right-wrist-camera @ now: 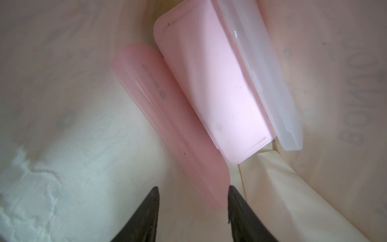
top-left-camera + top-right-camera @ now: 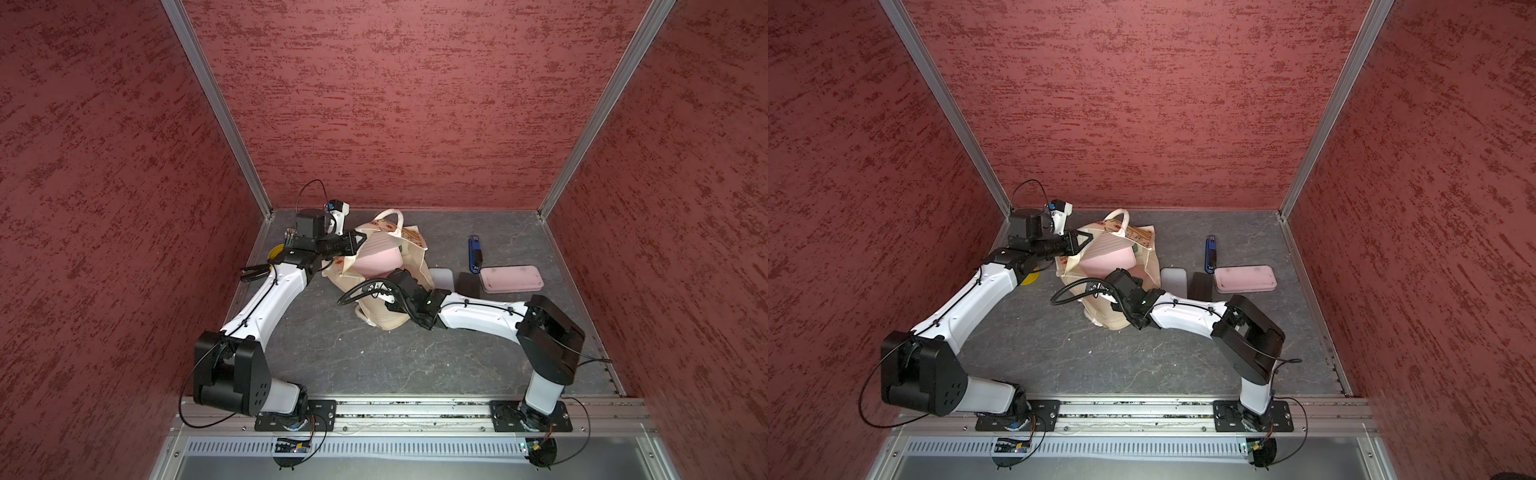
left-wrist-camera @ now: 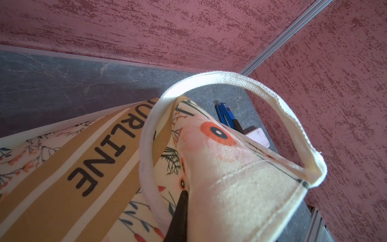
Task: Take out the pencil case from the canvas bag
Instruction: Pick up the pencil case from the canvas bag.
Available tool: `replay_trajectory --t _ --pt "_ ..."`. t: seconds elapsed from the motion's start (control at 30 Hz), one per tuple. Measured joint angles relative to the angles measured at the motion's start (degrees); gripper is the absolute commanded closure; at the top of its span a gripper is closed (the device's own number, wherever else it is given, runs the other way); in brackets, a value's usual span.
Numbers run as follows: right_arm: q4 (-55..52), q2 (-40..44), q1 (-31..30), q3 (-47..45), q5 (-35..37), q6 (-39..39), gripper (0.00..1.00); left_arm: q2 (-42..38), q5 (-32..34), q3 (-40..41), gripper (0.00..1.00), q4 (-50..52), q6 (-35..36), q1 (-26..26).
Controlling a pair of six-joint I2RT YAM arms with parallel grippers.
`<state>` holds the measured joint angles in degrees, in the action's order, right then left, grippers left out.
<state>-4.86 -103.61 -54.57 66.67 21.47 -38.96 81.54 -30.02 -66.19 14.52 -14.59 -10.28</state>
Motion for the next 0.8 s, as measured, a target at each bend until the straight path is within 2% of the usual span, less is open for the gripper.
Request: replay_trajectory --t 0.57,0.8 --pt "5.7 -7.5 2.4 0.4 -0.9 -4.7 0.38 0.0 -0.2 0.0 1.0 0.0 0.0 0.0" --pt "10.1 -9.8 2.7 0.7 -0.9 -8.0 0.38 0.0 -0.2 0.0 1.0 0.0 0.0 0.0"
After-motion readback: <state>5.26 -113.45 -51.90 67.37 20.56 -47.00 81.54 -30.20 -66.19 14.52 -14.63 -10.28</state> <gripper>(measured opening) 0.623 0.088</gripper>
